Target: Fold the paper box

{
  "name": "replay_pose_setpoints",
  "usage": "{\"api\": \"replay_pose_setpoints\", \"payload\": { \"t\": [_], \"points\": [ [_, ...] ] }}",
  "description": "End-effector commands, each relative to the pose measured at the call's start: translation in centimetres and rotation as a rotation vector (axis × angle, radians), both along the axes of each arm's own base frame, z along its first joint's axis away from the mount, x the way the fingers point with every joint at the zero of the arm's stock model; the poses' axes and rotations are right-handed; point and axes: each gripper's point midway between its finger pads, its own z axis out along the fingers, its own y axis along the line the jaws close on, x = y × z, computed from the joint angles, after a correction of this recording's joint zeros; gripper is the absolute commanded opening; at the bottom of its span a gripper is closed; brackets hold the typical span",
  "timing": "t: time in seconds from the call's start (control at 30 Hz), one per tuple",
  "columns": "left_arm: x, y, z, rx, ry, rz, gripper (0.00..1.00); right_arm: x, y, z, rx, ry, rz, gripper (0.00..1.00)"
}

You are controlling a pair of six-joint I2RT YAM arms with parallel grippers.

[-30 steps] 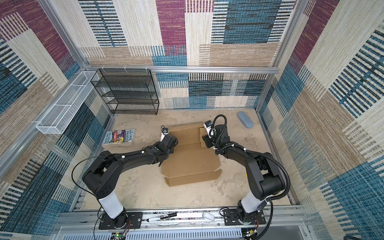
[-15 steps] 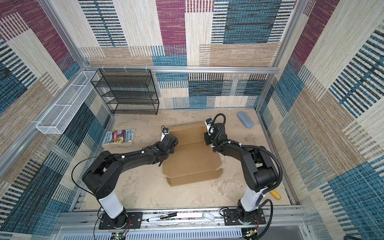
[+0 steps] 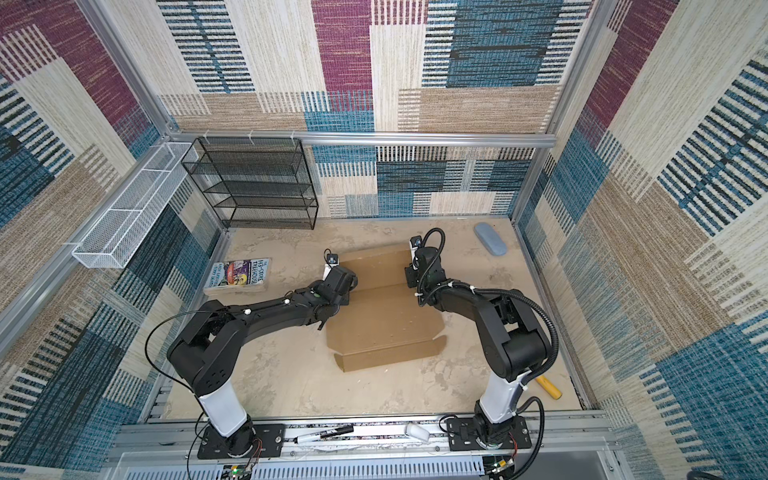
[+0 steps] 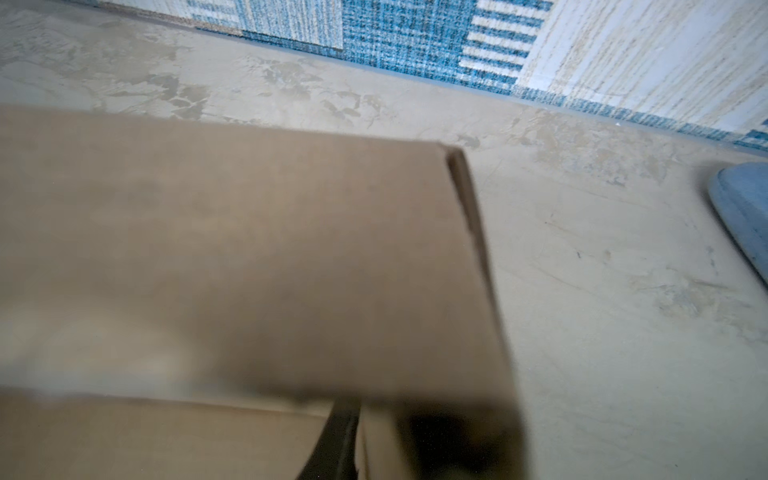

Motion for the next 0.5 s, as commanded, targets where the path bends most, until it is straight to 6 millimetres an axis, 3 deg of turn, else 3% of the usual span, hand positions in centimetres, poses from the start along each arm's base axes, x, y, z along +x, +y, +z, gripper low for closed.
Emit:
{"api": "replay_pose_setpoints", "payload": {
  "t": [0.0, 0.47],
  "points": [
    [-0.08, -1.13, 0.2, -0.047, 0.014, -0.027, 0.0, 0.1, -0.15, -0.52, -0.003, 0.026, -0.048, 0.18],
    [0.0, -1.17, 0.49, -0.045, 0.015, -0.025, 0.0, -0.07, -0.69, -1.14, -0.041, 0.06, -0.109, 0.07]
  ]
}}
